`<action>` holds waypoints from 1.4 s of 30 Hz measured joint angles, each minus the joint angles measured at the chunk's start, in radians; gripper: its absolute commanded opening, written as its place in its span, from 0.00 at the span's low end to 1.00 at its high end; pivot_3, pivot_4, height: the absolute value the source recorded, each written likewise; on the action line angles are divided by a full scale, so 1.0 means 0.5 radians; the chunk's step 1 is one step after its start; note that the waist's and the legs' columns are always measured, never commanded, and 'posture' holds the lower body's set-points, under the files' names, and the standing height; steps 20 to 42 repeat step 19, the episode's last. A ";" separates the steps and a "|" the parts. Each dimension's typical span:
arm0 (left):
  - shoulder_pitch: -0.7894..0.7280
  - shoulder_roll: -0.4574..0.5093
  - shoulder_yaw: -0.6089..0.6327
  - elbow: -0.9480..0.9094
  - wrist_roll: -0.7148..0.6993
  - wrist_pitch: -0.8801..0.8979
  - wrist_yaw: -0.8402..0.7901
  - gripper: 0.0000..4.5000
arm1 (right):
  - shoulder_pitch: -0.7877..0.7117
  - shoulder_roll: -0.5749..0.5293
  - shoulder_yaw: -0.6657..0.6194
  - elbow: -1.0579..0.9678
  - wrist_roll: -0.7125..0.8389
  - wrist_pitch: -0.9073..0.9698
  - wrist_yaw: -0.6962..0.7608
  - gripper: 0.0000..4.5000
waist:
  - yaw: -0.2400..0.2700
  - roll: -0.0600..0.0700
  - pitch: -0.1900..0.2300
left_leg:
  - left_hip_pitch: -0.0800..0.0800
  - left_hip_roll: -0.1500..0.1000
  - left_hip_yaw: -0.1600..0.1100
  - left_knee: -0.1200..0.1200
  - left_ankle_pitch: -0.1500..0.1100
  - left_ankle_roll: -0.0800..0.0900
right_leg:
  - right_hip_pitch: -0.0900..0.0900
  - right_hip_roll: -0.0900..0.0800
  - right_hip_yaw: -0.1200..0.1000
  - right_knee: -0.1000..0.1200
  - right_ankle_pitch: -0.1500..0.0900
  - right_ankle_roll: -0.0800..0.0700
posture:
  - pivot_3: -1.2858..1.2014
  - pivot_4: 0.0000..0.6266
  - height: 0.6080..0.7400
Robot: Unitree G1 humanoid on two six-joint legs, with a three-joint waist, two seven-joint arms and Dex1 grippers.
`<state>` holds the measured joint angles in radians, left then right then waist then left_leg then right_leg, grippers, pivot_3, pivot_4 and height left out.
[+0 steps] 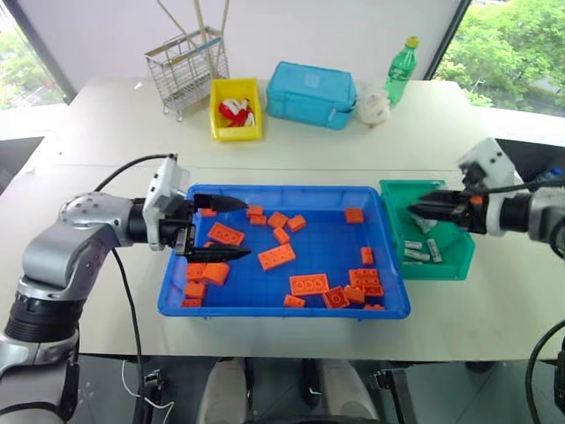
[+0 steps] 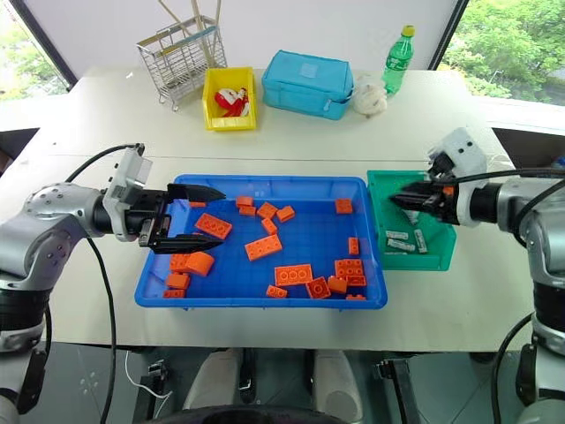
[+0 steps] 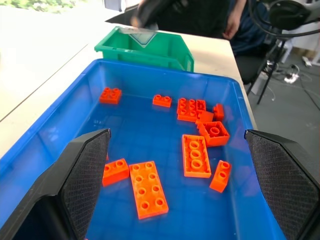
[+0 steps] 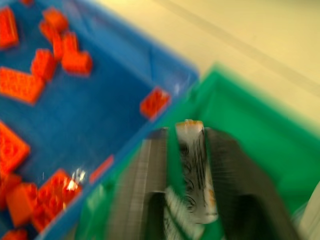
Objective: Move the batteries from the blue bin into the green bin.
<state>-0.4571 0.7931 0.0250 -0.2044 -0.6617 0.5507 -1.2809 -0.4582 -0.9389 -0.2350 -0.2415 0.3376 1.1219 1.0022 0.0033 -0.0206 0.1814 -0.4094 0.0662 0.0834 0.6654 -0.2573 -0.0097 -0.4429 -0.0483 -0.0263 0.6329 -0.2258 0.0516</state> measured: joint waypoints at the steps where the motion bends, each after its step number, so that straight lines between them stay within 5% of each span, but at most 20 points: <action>1: -0.022 -0.005 -0.008 0.018 0.006 -0.005 -0.009 1.00 | 0.021 0.000 -0.001 0.000 -0.001 -0.039 -0.027 0.67 | -0.005 0.000 0.000 | 0.000 0.000 0.000 0.000 0.000 0.000 | 0.000 0.001 0.000 0.000 0.000 0.000 | 0.52 0.24 0.97; 3: -0.069 -0.016 -0.017 0.056 0.018 -0.028 -0.031 1.00 | 0.068 -0.017 -0.004 0.000 -0.005 -0.193 -0.041 0.89 | -0.009 0.000 0.000 | 0.000 0.000 -0.001 0.000 0.000 0.000 | 0.000 0.001 0.000 0.000 0.001 0.002 | 0.52 0.24 0.97; 9: -0.120 0.127 0.032 0.322 0.084 -0.065 -0.098 1.00 | 0.373 -0.218 -0.245 0.176 0.060 -0.948 0.377 0.89 | -0.003 0.000 0.001 | 0.000 0.000 0.000 -0.001 0.000 0.001 | 0.000 0.002 0.000 0.000 0.002 0.007 | 0.52 0.24 0.97; 15: -0.017 0.477 0.309 0.652 0.127 -0.136 -0.231 1.00 | 0.455 -0.580 -0.516 0.911 0.041 -1.427 0.767 0.89 | -0.011 0.000 0.001 | 0.002 0.001 0.001 -0.002 -0.001 0.001 | 0.000 0.001 -0.001 -0.001 -0.002 0.001 | 0.52 0.24 0.97; 19: 0.028 0.621 0.429 0.853 0.160 -0.189 -0.310 1.00 | 0.484 -0.692 -0.517 1.263 0.044 -1.509 0.998 0.89 | -0.031 0.002 0.001 | 0.003 0.001 0.003 -0.002 0.000 0.001 | 0.000 -0.001 -0.001 0.000 -0.002 0.000 | 0.52 0.24 0.97; 42: 0.028 0.621 0.429 0.853 0.160 -0.189 -0.310 1.00 | 0.484 -0.692 -0.517 1.263 0.044 -1.509 0.998 0.89 | -0.031 0.002 0.001 | 0.003 0.001 0.003 -0.002 0.000 0.001 | 0.000 -0.001 -0.001 0.000 -0.002 0.000 | 0.52 0.24 0.97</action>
